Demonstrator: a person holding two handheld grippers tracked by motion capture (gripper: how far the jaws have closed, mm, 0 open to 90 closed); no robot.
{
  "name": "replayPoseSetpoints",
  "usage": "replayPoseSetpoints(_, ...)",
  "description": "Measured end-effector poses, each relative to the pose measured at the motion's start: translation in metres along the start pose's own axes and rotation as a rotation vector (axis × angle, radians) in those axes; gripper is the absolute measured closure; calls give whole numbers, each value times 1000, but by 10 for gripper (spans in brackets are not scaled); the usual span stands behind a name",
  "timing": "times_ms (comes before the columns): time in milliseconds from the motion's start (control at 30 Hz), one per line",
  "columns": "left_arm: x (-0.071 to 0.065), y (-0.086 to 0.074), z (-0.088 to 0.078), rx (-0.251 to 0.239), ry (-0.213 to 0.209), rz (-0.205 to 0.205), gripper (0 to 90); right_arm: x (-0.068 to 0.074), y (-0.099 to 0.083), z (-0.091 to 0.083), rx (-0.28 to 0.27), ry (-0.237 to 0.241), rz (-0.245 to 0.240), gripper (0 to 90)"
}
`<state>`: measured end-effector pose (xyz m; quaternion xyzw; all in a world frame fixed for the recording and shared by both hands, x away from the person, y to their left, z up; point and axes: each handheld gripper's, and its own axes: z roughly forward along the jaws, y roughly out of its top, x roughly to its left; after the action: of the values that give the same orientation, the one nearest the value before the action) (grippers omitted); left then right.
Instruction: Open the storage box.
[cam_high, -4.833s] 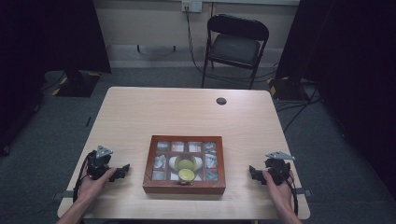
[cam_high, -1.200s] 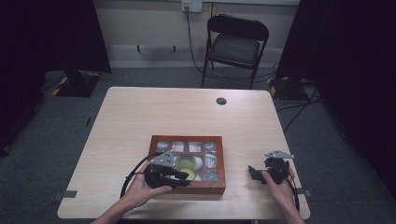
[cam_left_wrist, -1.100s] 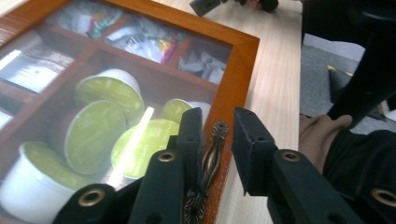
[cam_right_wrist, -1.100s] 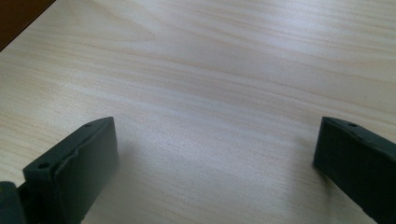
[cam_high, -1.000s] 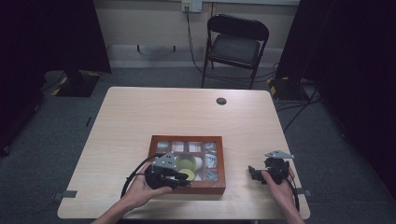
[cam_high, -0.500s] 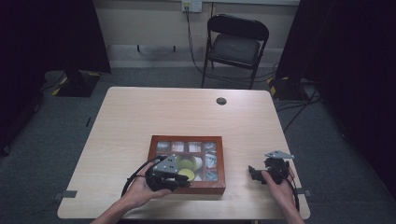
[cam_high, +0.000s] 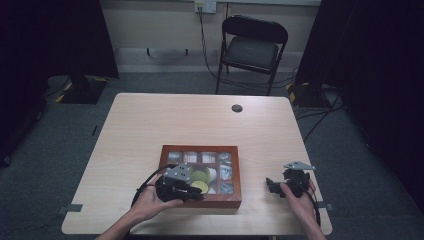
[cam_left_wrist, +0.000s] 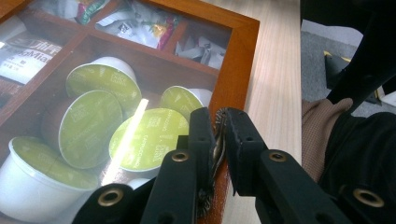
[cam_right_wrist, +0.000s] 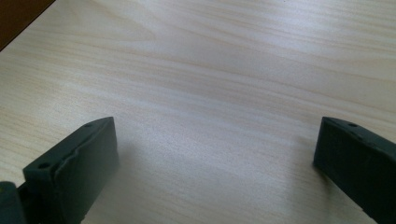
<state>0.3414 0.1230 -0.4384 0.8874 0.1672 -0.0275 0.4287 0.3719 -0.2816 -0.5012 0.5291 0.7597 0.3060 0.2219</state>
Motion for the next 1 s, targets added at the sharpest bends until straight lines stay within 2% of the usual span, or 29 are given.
replayPoseSetpoints(200, 2, 1, -1, -6, -13, -38, 811, 0, 0, 0, 0, 0, 0, 0)
replayPoseSetpoints(467, 2, 4, -3, 2, -14, -21, 812, 0, 0, 0, 0, 0, 0, 0)
replayPoseSetpoints(700, 3, 8, -6, 0, -27, -35, 813, 0, 0, 0, 0, 0, -1, 0)
replayPoseSetpoints(833, 5, 10, -8, -5, -40, -62, 813, 0, 0, 0, 0, 0, 0, 0)
replayPoseSetpoints(1000, 4, 12, -9, -11, -34, -65, 812, 0, 0, 0, 0, 0, 0, 0)
